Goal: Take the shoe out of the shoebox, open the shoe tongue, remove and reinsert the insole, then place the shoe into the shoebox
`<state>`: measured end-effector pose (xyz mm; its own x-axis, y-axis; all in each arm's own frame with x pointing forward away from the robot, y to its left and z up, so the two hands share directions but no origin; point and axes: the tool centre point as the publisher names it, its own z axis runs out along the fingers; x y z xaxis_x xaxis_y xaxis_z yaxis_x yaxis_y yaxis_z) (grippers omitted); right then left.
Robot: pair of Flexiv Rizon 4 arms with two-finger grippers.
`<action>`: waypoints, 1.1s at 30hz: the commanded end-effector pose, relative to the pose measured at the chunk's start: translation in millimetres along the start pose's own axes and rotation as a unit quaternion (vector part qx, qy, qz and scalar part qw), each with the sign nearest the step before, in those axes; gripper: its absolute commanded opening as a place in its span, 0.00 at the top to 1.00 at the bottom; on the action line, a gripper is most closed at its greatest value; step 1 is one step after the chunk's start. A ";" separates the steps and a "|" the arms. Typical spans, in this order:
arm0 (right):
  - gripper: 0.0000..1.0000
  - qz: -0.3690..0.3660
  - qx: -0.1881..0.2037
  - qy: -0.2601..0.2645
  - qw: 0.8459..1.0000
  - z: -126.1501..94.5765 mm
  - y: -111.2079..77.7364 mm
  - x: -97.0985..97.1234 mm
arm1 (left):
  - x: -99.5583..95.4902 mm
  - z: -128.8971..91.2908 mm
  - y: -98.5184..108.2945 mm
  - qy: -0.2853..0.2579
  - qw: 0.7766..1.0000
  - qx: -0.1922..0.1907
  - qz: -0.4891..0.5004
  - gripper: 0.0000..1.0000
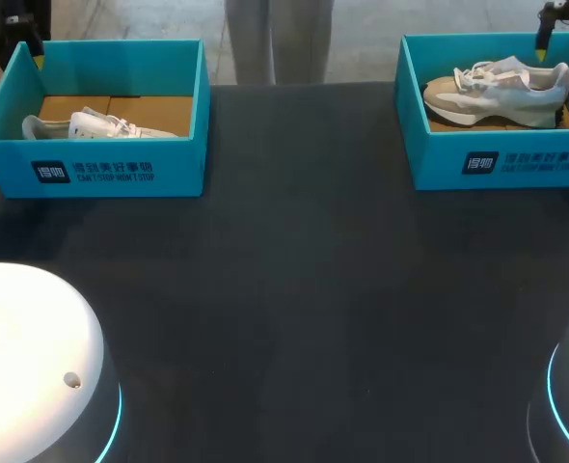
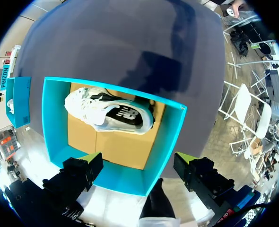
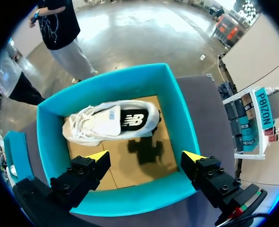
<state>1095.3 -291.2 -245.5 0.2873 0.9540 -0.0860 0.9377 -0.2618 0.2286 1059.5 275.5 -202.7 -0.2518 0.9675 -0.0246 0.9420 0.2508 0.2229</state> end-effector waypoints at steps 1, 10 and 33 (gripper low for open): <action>0.00 0.006 0.008 0.000 1.000 12.1 18.8 -8.5 | -0.1 -0.6 -0.3 0.001 1.000 0.000 0.000 0.00; 0.00 0.002 0.008 -0.015 1.000 27.6 33.2 -14.0 | -0.1 -0.6 -0.3 0.001 1.000 0.000 0.000 0.00; 0.54 0.015 0.048 -0.029 0.998 70.9 60.9 -5.0 | -0.1 -0.6 -0.3 0.001 1.000 0.000 0.000 0.00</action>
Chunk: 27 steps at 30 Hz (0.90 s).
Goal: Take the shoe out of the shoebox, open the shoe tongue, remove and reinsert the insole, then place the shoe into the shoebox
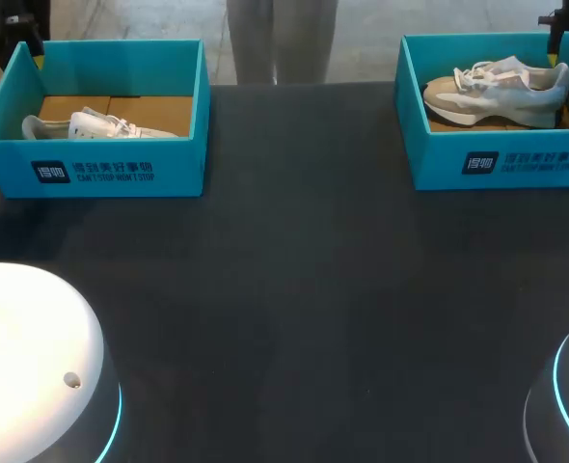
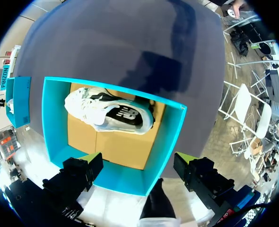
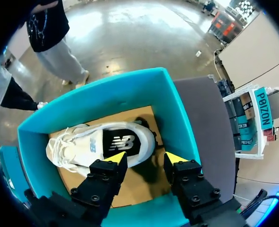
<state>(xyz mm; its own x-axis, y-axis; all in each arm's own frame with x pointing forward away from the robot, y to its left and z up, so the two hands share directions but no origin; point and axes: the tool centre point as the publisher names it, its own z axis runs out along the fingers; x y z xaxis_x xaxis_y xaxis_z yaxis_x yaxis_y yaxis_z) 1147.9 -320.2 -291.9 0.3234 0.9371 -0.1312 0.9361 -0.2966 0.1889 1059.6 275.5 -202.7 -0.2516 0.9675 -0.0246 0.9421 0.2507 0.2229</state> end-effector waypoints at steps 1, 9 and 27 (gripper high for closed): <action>0.54 0.000 0.029 -0.003 1.000 12.7 15.7 4.6 | 0.0 -0.6 -0.3 0.001 1.000 0.000 0.000 0.00; 0.55 0.008 0.039 -0.009 0.999 27.8 20.1 2.6 | 0.0 -0.6 -0.3 0.001 1.000 0.000 0.000 0.00; 0.53 0.019 0.074 -0.023 0.997 57.7 10.0 -6.6 | 0.0 -0.6 -0.3 0.001 1.000 0.000 0.000 0.00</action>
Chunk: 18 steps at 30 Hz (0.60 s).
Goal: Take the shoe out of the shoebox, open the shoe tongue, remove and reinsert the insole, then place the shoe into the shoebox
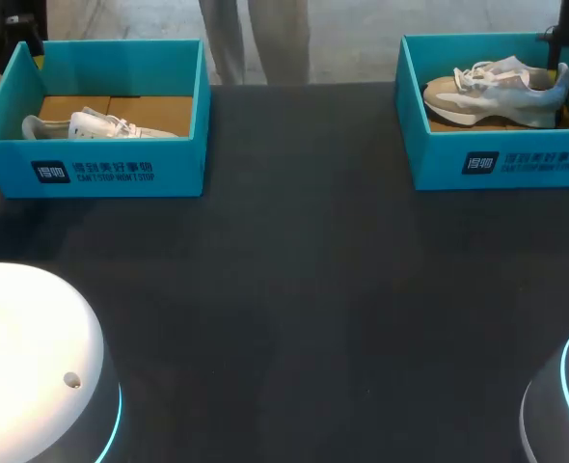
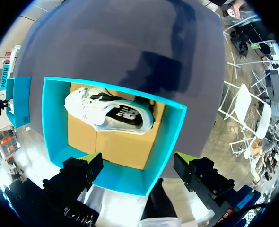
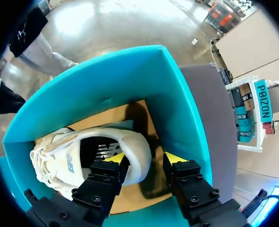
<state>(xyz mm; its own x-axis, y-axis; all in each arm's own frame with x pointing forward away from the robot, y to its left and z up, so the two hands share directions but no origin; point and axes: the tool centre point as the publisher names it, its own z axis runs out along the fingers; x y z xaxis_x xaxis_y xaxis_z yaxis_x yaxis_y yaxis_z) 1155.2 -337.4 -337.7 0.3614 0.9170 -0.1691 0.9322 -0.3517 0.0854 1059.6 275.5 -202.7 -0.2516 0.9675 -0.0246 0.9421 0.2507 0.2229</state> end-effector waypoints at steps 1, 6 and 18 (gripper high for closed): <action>0.53 0.001 0.020 -0.002 1.000 10.8 7.3 2.0 | 0.0 -0.6 -0.3 0.001 1.000 0.000 0.000 0.00; 0.54 0.002 0.028 -0.005 1.000 18.5 7.5 4.1 | 0.0 -0.6 -0.3 0.001 1.000 0.000 0.000 0.00; 0.55 0.004 0.041 -0.011 0.999 36.5 5.3 6.7 | 0.0 -0.6 -0.3 0.001 1.000 0.000 0.000 0.00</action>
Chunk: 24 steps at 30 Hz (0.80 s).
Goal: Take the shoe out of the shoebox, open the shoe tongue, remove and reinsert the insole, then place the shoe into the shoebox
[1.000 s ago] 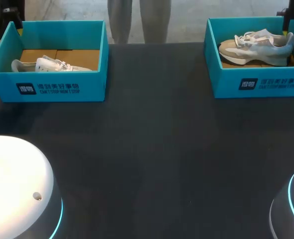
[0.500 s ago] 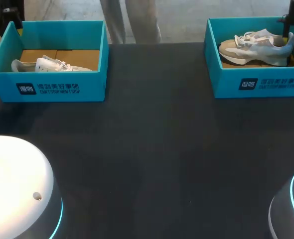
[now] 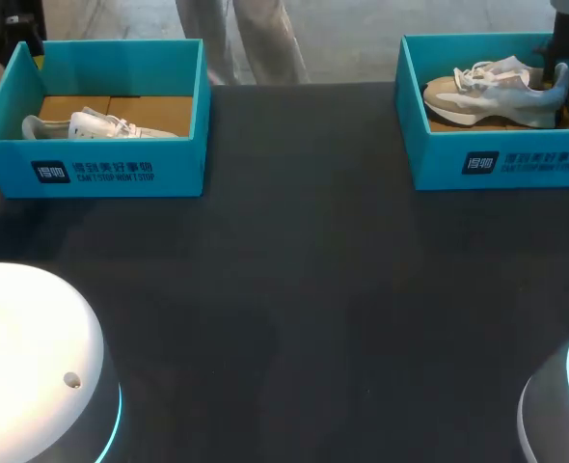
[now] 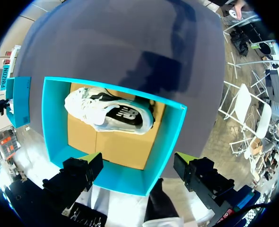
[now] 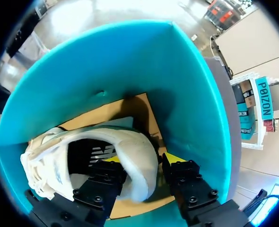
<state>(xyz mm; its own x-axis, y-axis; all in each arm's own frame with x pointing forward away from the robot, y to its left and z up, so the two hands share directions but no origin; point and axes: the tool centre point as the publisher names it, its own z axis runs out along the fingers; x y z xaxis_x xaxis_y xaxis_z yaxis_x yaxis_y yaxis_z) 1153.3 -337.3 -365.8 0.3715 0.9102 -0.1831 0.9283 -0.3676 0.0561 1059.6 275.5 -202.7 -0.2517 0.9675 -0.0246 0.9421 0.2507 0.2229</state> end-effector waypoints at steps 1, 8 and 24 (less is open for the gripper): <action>0.53 -0.002 0.026 -0.006 1.000 10.5 9.7 2.4 | 0.0 -0.6 -0.3 0.001 1.000 0.000 0.000 0.00; 0.53 -0.002 0.032 -0.009 0.999 21.9 8.2 6.0 | 0.0 -0.6 -0.3 0.001 1.000 0.000 0.000 0.00; 1.00 0.021 0.045 -0.020 0.999 29.6 1.4 -2.4 | 0.0 -0.6 -0.3 0.001 1.000 0.000 0.000 0.00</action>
<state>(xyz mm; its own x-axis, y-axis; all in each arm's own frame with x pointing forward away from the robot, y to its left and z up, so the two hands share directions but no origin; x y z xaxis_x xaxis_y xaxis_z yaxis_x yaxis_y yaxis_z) 1146.6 -348.2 -389.1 0.4093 0.8865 -0.2159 0.9102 -0.4132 0.0290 1059.6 275.5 -202.7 -0.2516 0.9675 -0.0245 0.9421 0.2507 0.2229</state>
